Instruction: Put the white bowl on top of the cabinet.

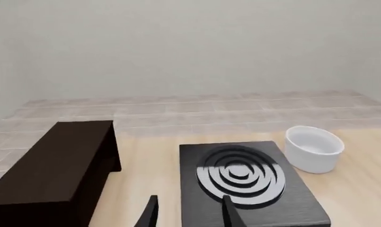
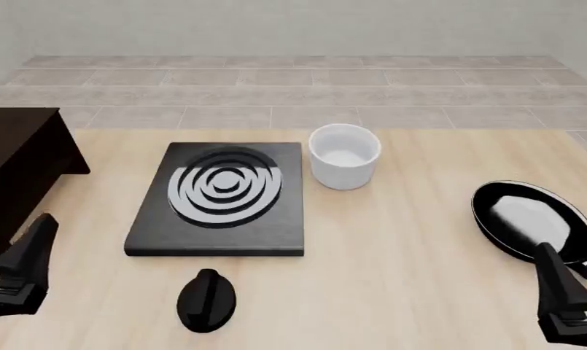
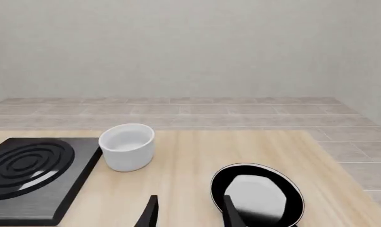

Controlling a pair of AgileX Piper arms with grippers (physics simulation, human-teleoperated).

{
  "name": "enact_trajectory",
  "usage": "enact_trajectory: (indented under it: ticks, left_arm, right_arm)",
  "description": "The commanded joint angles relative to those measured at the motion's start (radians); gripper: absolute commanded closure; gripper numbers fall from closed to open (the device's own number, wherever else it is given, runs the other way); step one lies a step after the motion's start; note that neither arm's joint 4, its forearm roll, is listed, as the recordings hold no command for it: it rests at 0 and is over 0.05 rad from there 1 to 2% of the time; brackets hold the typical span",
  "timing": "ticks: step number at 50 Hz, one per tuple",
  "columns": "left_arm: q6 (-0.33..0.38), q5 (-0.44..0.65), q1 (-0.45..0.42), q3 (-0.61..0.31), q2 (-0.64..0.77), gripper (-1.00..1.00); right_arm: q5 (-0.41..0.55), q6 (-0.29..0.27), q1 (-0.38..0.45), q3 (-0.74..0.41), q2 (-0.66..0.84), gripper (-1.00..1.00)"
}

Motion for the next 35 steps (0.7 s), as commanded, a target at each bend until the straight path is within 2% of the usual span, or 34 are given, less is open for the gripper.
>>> enact_trajectory:
  ticks: [1,3,4,9,11,14,17,20,23,27,35]
  left_arm:
    - [0.03,-0.114,-0.047,-0.122,0.27,-1.0]
    - [0.052,-0.134,-0.039,-0.148,0.328,-1.0]
    - [0.053,-0.137,-0.07,-0.159,0.34,-1.0]
    - [0.1,-0.17,-0.11,-0.21,0.456,-1.0]
    - [0.079,-0.176,-0.127,-0.231,0.481,-1.0]
    - [0.105,-0.195,-0.145,-0.262,0.547,-1.0]
    - [0.102,-0.195,-0.16,-0.295,0.575,-1.0]
    - [0.148,-0.196,-0.176,-0.374,0.654,-1.0]
    - [0.16,-0.181,-0.193,-0.436,0.704,-1.0]
    - [0.122,-0.141,-0.23,-0.538,0.78,-1.0]
    - [0.111,-0.089,-0.269,-0.675,0.932,-1.0]
  right_arm:
    - [0.0,0.0,0.0,-0.001,0.001,-1.0]
    - [0.001,-0.001,0.0,0.0,0.0,-1.0]
    - [0.004,-0.001,0.0,-0.001,-0.002,-1.0]
    - [0.005,-0.001,0.0,-0.002,-0.003,-1.0]
    - [0.006,-0.001,0.0,-0.002,-0.004,-1.0]
    - [0.006,-0.001,0.0,-0.002,-0.004,-1.0]
    - [0.005,-0.001,0.0,-0.002,-0.004,-1.0]
    - [0.005,-0.001,0.001,-0.002,-0.004,-1.0]
    - [0.007,-0.001,0.001,-0.002,-0.004,-1.0]
    - [0.006,-0.001,0.001,-0.002,-0.004,-1.0]
    - [0.006,-0.001,0.001,-0.003,-0.004,-1.0]
